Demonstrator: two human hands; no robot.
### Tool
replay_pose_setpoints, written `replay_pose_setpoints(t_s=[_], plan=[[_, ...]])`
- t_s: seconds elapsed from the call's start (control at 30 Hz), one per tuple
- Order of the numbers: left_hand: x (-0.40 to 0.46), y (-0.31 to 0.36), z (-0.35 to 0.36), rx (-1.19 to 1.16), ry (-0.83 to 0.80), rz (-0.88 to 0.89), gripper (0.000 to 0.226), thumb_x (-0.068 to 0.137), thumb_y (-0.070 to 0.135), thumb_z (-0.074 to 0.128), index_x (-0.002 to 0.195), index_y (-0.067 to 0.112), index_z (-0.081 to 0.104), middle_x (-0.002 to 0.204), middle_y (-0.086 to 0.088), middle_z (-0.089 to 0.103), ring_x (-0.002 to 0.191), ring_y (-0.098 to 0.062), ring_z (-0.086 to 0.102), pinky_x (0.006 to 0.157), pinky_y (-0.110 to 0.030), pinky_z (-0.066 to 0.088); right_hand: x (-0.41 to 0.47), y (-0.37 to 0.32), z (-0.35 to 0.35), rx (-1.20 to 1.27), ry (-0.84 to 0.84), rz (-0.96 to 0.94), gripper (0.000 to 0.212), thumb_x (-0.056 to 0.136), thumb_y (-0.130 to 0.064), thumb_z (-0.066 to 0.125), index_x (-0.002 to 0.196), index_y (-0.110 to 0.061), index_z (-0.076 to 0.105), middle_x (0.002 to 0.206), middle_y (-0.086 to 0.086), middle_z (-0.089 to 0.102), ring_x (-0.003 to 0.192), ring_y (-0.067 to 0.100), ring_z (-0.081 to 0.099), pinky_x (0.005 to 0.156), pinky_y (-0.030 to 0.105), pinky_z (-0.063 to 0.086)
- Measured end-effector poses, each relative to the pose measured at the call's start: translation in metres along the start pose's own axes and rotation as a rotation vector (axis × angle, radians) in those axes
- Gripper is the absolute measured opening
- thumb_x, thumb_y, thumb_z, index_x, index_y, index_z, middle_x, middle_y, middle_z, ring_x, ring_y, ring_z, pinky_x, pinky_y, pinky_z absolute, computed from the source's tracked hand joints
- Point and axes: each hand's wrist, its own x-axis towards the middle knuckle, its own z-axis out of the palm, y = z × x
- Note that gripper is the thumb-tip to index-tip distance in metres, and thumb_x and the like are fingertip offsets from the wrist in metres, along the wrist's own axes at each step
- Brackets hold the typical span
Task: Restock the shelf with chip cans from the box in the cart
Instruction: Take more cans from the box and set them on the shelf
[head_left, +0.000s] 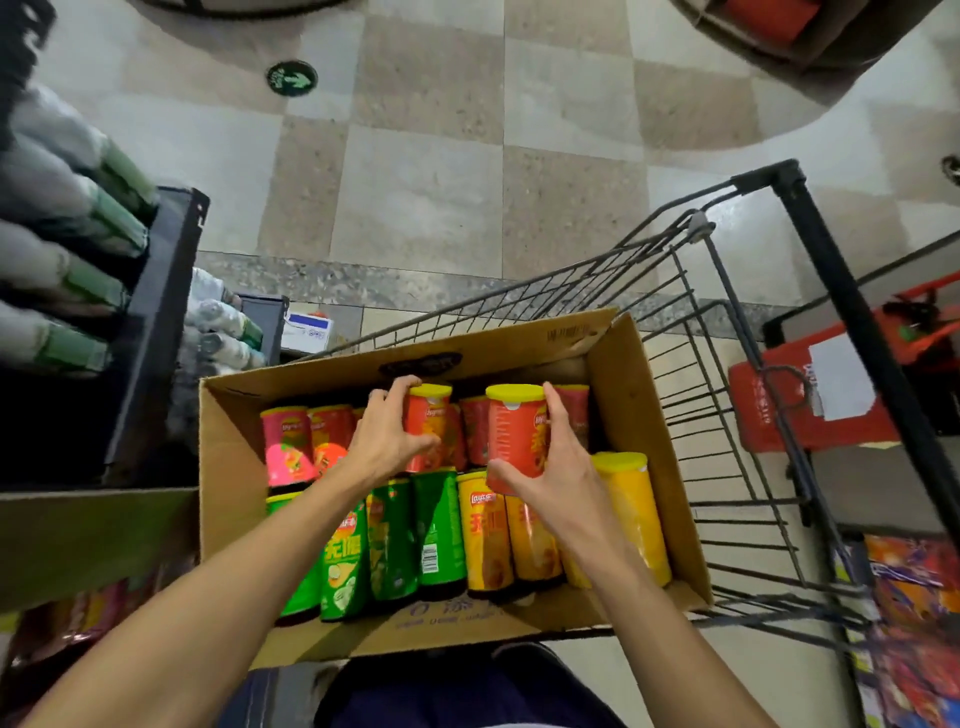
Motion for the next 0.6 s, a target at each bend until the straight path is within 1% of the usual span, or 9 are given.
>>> replay_pose_setpoints(t_s=[0.07,0.17,0.23,0.3,0.37,0.4,0.5,0.53,0.6], plan=[[-0.023,-0.003,-0.016,-0.069,0.031,0.023,0.084,0.067,0.032,0.088,0.135,0.034,0.039,0.114,-0.004,0.053,0.099,-0.021,0.060,0.088,-0.034,0.051,0.000,-0.012,0.002,0.015,-0.015,-0.041,0.105,0.079,-0.057,0.075,0.151,-0.049,-0.001,0.147,-0.003,0.044,0.128,0.017,0.051,0.100,0.039,0.051],[-0.065,-0.014,-0.041,-0.219,0.041,0.025,0.080,0.066,0.031,0.089,0.128,0.040,0.039,0.111,0.001,0.064,0.093,-0.013,0.066,0.086,-0.036,0.057,0.000,-0.035,0.007,0.039,-0.056,-0.096,0.105,0.077,-0.055,0.077,0.150,-0.048,0.003,0.142,-0.002,0.051,0.122,0.015,0.056,0.098,0.037,0.053],[-0.094,-0.022,-0.057,-0.311,0.069,0.008,0.080,0.066,0.031,0.089,0.127,0.042,0.039,0.112,0.002,0.065,0.091,-0.010,0.067,0.083,-0.034,0.058,-0.002,-0.053,0.012,0.082,-0.101,-0.138,0.105,0.074,-0.055,0.080,0.149,-0.049,0.006,0.133,-0.004,0.058,0.112,0.010,0.061,0.095,0.034,0.054],[-0.127,-0.029,-0.074,-0.373,0.133,-0.001,0.082,0.061,0.037,0.090,0.126,0.044,0.040,0.113,0.006,0.065,0.090,-0.007,0.068,0.084,-0.032,0.057,-0.006,-0.072,0.019,0.132,-0.165,-0.194,0.106,0.072,-0.052,0.082,0.148,-0.051,0.009,0.121,-0.009,0.063,0.103,0.005,0.065,0.094,0.034,0.055],[-0.159,-0.035,-0.091,-0.431,0.205,0.004,0.084,0.054,0.049,0.087,0.124,0.047,0.040,0.114,0.009,0.064,0.092,-0.004,0.067,0.085,-0.030,0.056,-0.013,-0.091,0.027,0.162,-0.246,-0.257,0.107,0.071,-0.048,0.084,0.148,-0.051,0.010,0.115,-0.016,0.062,0.099,0.000,0.066,0.094,0.034,0.055],[-0.177,-0.038,-0.099,-0.447,0.236,0.009,0.084,0.053,0.050,0.086,0.124,0.046,0.041,0.115,0.010,0.064,0.092,-0.003,0.067,0.085,-0.028,0.055,-0.018,-0.100,0.032,0.175,-0.289,-0.289,0.107,0.072,-0.047,0.085,0.148,-0.051,0.010,0.115,-0.018,0.061,0.098,-0.001,0.066,0.095,0.034,0.055],[-0.233,-0.047,-0.120,-0.491,0.322,-0.001,0.083,0.059,0.040,0.088,0.127,0.045,0.042,0.110,0.011,0.068,0.095,-0.007,0.068,0.086,-0.035,0.056,-0.043,-0.133,0.045,0.228,-0.418,-0.375,0.106,0.072,-0.043,0.085,0.149,-0.053,0.012,0.118,-0.017,0.060,0.097,-0.005,0.066,0.095,0.032,0.055],[-0.252,-0.052,-0.125,-0.502,0.355,-0.006,0.083,0.061,0.034,0.090,0.128,0.043,0.042,0.108,0.013,0.069,0.095,-0.008,0.069,0.086,-0.035,0.057,-0.053,-0.143,0.048,0.233,-0.450,-0.402,0.107,0.071,-0.044,0.086,0.148,-0.054,0.012,0.121,-0.014,0.060,0.097,-0.005,0.066,0.095,0.032,0.055],[-0.292,-0.057,-0.133,-0.514,0.428,-0.015,0.082,0.064,0.025,0.090,0.129,0.040,0.043,0.110,0.017,0.067,0.096,-0.007,0.069,0.084,-0.031,0.057,-0.073,-0.162,0.057,0.230,-0.508,-0.453,0.107,0.069,-0.049,0.085,0.147,-0.057,0.012,0.126,-0.011,0.058,0.101,-0.005,0.064,0.095,0.030,0.054]])
